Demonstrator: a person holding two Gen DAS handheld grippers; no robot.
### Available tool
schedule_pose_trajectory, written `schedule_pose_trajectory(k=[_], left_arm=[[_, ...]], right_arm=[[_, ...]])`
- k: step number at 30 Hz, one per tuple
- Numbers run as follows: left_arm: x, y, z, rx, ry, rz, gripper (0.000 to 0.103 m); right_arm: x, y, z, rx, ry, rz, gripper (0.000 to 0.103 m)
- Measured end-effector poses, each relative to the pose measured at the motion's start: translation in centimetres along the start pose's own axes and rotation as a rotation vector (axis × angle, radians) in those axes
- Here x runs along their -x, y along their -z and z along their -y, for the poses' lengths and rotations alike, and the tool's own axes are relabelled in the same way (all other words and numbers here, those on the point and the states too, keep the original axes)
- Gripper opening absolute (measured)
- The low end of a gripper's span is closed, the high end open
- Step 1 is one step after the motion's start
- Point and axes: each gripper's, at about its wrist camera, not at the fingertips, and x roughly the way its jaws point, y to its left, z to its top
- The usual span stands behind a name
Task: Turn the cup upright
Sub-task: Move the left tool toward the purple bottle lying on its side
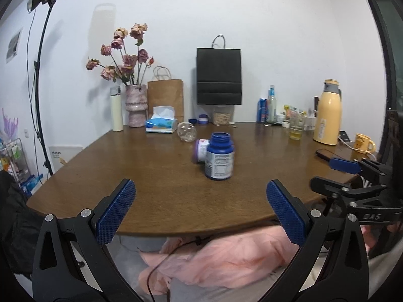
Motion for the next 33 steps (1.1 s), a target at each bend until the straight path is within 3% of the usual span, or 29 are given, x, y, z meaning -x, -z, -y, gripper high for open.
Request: schedule_pose_trajectory(k=[4, 9, 11, 14, 15, 17, 20, 25, 27, 29, 33], left_arm=[[-3.3, -1.7, -2.0, -0.025, -0.057, 0.029, 0.103], [-11.1, -4.6, -5.8, -0.001, -0.071, -0.059, 0.103], [-13.9, -5.7, -7.0, 0.032, -0.042, -0.077, 0.103], [-18.2, -7.1, -7.6, 0.075, 0.112, -0.134, 0.103], [-19.4, -7.4, -7.6, 0.08, 0.123, -0.151, 0.102], [-23.4, -8.1, -7.3, 0.083, 0.143, -0.22, 0.086], [-27.2, -8.3, -6.6, 0.072, 0.2, -0.284, 0.077], [-31.5, -8.2, -4.6, -0.006, 0.31, -0.339, 0.075], [-32.8, -7.7, -3.9, -0.027, 0.326, -0.368, 0.075], [-33.7, -7.5, -4.1, 0.019, 0.344, -0.4, 0.071], [-34.3, -7.1, -4.5, -0.001, 0.296, -0.409, 0.067]], right_arm=[[-2.4, -0.1, 2.0, -0.056, -0.089, -0.07, 0.087], [-6.2, -0.5, 4.1, -0.061, -0.092, -0.145, 0.086], [-8.0, -1.4, 4.9, -0.048, -0.082, -0.155, 0.078], [-11.8, -3.4, 6.8, -0.058, -0.086, -0.197, 0.068], [-13.3, -4.1, 7.3, -0.065, -0.098, -0.218, 0.067], [-16.0, -5.2, 7.7, -0.059, -0.121, -0.257, 0.061], [-19.7, -6.6, 7.4, -0.023, -0.149, -0.309, 0.061], [-23.7, -7.6, 6.4, 0.011, -0.206, -0.335, 0.061], [-25.4, -7.8, 6.7, 0.0, -0.224, -0.338, 0.06], [-26.7, -7.9, 7.0, -0.02, -0.237, -0.352, 0.06], [-29.2, -8.6, 8.1, -0.04, -0.189, -0.365, 0.06]])
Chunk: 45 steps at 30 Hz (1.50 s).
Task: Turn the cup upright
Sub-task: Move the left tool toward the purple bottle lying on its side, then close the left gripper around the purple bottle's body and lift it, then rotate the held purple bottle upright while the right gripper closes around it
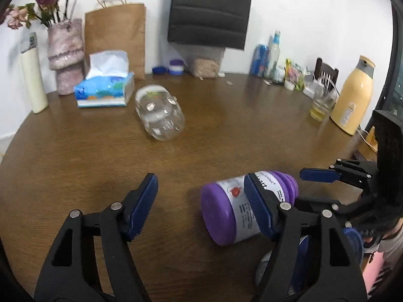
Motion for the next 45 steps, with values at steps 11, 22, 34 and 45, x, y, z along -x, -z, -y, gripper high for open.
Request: schedule_pose_trajectory(k=[11, 22, 34, 45], left_arm=[[-2.1, -2.1, 0.7, -0.103, 0.054, -0.107, 0.079], [-8.2, -1.9, 4.4, -0.289, -0.076, -0.381, 0.06], [-2.3, -5.2, 3.7, -0.169, -0.142, -0.129, 0.06], [9.3, -6.9, 4.6, -0.145, -0.21, 0.335, 0.06]], right_arm=[[-4.4, -4.1, 2.5, -0.056, 0.057, -0.037, 0.06], [-3.4, -4.0, 5.9, -0.174, 0.019, 0.046, 0.06], [-0.3, -5.3, 5.4, -0.17, -0.034, 0.144, 0.06], [7.2, -14.4, 0.2, -0.134, -0.466, 0.236, 0.087]])
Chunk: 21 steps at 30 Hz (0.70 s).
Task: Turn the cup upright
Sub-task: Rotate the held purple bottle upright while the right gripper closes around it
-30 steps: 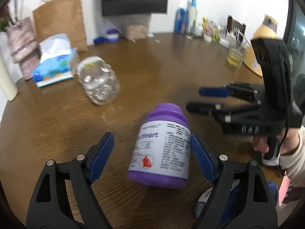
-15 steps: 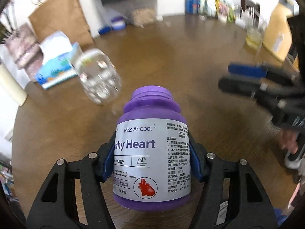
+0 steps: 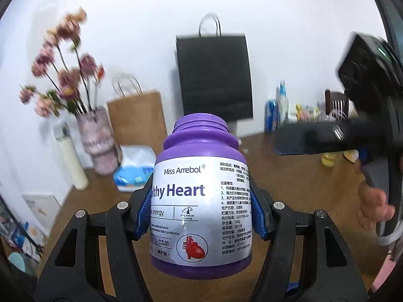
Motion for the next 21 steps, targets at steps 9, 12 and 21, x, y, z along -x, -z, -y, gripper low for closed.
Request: schedule_pose_trajectory(k=[9, 12, 21], left_arm=[[3.3, 0.6, -0.8, 0.004, 0.006, 0.138, 0.06], [3.9, 0.9, -1.3, 0.023, 0.017, 0.157, 0.06], [5.6, 0.8, -2.8, 0.056, 0.131, 0.119, 0.068]], right_arm=[[-4.9, -1.7, -5.0, -0.054, -0.177, -0.119, 0.064], [-5.1, -1.7, -6.6, -0.011, -0.147, -0.11, 0.059], [-3.3, 0.7, -12.9, 0.349, 0.106, 0.009, 0.059]])
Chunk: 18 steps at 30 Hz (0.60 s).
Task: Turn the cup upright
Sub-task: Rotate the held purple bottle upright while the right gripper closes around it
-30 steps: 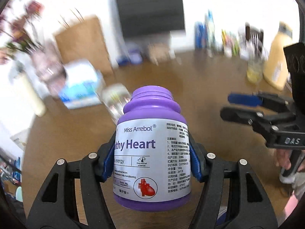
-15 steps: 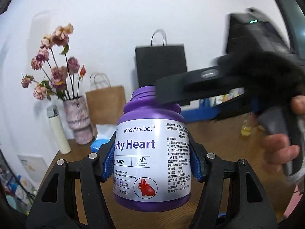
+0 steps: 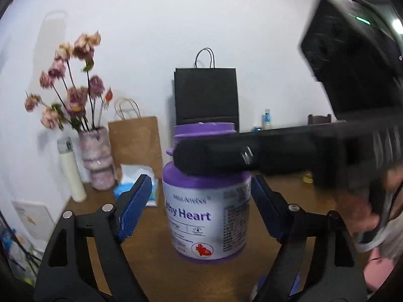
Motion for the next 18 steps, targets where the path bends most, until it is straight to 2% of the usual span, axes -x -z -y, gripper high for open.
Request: schedule_pose_trajectory(k=[1, 2, 5, 12, 16, 18], left_arm=[[0.2, 0.3, -0.4, 0.027, 0.059, -0.024, 0.061], [0.6, 0.7, -0.6, 0.047, 0.078, -0.026, 0.06], [1.6, 2.9, -0.4, 0.065, 0.075, -0.037, 0.06], [0.9, 7.5, -0.7, 0.079, -0.006, -0.119, 0.06], [0.2, 8.7, -0.8, 0.095, -0.01, -0.163, 0.06], [0.2, 9.5, -0.4, 0.105, -0.005, -0.203, 0.06]], right_arm=[[0.3, 0.3, -0.9, 0.046, 0.036, 0.014, 0.059], [0.3, 1.1, -2.3, 0.109, 0.087, 0.03, 0.059], [0.1, 3.0, -4.3, 0.158, 0.134, 0.041, 0.059], [-2.8, 7.8, -3.5, 0.072, 0.069, 0.033, 0.06], [-4.2, 9.4, -2.7, 0.021, 0.069, 0.014, 0.06], [-4.3, 10.6, -2.3, -0.064, 0.077, 0.004, 0.06]])
